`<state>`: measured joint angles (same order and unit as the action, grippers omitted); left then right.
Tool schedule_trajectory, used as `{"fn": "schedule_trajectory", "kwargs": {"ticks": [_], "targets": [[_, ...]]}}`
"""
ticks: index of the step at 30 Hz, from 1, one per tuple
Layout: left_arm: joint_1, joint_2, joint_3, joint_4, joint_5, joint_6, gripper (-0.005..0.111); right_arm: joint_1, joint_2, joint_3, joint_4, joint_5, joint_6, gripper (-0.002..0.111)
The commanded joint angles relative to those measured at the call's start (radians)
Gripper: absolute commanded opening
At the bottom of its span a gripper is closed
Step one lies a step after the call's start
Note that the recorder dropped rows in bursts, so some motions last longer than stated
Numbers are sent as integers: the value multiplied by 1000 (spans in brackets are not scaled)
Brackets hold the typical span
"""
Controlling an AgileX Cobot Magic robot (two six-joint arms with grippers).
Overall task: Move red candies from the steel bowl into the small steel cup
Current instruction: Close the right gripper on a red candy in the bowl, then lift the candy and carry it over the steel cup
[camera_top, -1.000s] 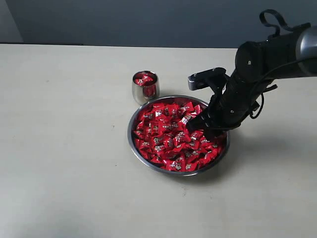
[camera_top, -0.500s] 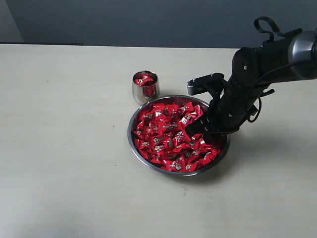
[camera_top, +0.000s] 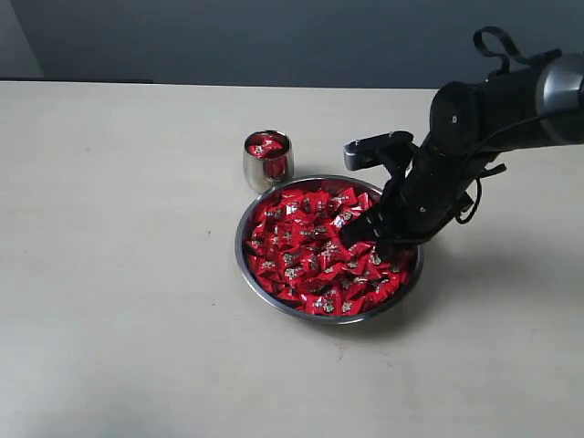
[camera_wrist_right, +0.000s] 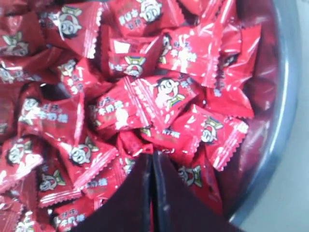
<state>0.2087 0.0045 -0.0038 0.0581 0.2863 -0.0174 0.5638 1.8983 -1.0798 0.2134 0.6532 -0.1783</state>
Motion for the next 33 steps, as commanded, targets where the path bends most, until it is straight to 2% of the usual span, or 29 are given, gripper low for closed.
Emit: {"fn": "schedule_trajectory", "kwargs": {"ticks": [1,12,33], "targets": [[-5,-4,4,6,-2,-3,0,-4,-55,-6,-19,-6,-10,-1],[-5,-4,4,6,-2,-3,0,-4,-81,-125,-55,101,-5,-1],[-5,-4,4,6,-2,-3,0,-4,-25,-368,-47,149,-5,-1]]}}
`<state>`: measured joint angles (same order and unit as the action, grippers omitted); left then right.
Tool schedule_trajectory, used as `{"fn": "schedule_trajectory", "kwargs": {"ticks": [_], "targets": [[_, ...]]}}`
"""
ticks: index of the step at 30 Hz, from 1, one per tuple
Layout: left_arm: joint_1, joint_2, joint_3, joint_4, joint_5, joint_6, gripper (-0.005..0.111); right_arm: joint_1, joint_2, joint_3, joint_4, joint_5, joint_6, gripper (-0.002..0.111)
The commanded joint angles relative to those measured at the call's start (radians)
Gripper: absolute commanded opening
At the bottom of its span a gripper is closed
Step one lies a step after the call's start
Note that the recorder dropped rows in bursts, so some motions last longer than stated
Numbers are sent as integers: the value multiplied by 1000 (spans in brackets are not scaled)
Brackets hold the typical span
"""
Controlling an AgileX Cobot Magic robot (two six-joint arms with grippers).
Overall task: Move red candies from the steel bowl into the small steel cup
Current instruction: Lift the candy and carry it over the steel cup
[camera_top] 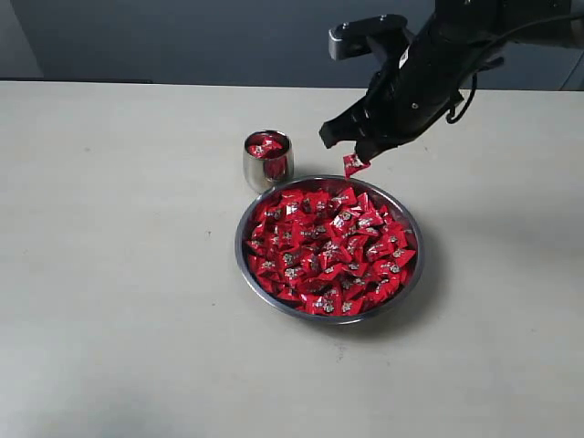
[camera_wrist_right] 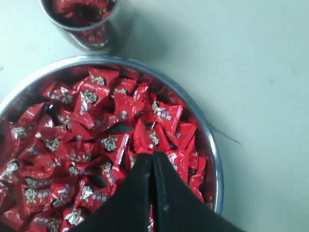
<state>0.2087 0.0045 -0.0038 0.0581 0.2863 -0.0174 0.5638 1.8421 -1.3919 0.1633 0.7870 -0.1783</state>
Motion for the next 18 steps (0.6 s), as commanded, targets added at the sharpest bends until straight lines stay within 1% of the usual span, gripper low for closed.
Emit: {"fn": "schedule_trajectory", "kwargs": {"ticks": [1,9,18], "targets": [[-5,-4,4,6,-2,-3,0,-2,44,-77,3,19,-5,-1],[-5,-4,4,6,-2,-3,0,42,162,-288,2,46,-5,-1],[-5,-4,4,6,-2,-3,0,67,325,-544,2,142,-3,-1]]}}
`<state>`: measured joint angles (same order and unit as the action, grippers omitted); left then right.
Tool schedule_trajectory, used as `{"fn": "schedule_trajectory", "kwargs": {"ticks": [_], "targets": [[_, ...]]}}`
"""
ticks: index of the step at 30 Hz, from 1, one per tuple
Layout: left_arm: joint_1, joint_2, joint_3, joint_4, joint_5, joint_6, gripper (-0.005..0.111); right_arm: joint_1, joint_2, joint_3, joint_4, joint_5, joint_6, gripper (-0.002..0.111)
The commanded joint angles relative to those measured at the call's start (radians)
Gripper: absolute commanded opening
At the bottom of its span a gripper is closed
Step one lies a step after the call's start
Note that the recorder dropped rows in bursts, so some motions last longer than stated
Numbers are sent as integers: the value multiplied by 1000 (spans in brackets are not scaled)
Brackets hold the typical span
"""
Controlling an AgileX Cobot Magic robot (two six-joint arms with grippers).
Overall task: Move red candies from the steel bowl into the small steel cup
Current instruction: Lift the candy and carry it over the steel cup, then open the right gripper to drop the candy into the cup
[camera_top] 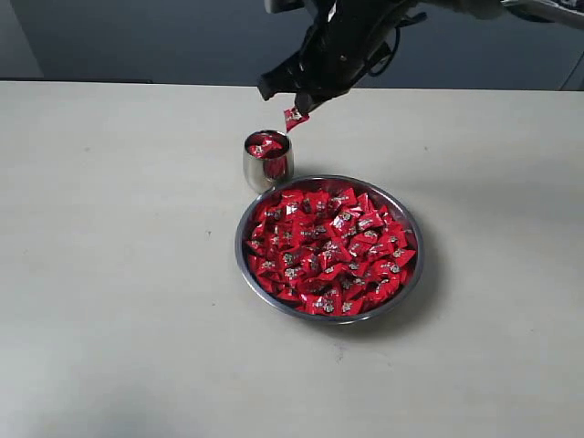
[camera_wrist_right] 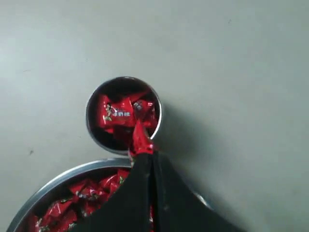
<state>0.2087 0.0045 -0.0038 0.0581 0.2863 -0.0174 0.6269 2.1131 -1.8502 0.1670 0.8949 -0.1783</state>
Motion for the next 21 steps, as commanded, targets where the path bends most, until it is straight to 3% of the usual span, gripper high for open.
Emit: {"fn": "schedule_trajectory", "kwargs": {"ticks": [1,8,21], "targets": [[-5,-4,4,6,-2,-3,0,6,70,-108,-1,43,-3,-1],[-5,-4,4,6,-2,-3,0,15,147,-209,-1,48,7,-1],[-5,-4,4,6,-2,-3,0,15,201,-211,-18,14,13,-1]]}}
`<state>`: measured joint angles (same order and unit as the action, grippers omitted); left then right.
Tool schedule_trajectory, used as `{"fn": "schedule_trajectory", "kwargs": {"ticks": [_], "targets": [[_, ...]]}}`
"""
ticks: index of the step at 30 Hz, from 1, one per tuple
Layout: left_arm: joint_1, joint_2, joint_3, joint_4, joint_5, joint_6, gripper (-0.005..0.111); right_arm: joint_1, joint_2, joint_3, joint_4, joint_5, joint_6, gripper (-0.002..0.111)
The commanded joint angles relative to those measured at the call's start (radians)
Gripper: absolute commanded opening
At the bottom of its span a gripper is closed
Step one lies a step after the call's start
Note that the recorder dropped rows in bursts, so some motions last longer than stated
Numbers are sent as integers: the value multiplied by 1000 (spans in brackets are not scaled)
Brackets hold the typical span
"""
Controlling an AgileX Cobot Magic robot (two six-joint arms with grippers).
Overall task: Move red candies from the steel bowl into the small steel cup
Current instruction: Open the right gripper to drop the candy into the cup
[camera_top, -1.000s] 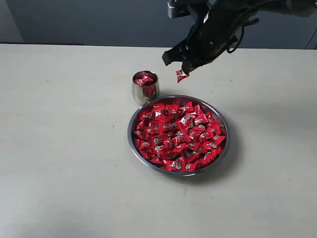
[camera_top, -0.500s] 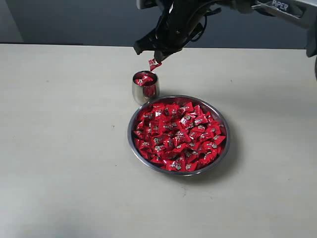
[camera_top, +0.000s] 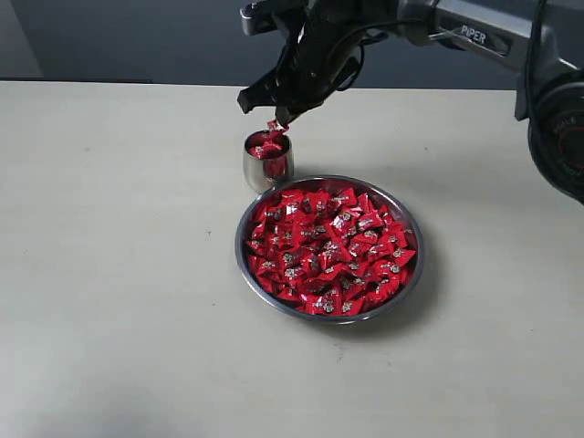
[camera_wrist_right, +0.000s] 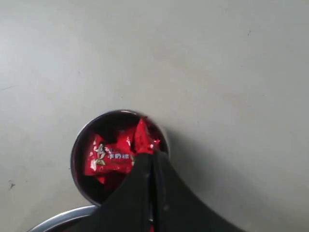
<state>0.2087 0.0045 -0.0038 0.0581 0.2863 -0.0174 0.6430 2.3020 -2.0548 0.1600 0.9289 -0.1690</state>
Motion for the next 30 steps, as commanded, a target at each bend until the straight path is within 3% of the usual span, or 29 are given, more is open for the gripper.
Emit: {"fn": "schedule_trajectory", "kwargs": {"ticks": [1,30], "targets": [[-5,-4,4,6,-2,-3,0,-1,17,-7,-11,-20,4,-1],[-5,-4,4,6,-2,-3,0,39,47,-7,-44,-5,4,0]]}}
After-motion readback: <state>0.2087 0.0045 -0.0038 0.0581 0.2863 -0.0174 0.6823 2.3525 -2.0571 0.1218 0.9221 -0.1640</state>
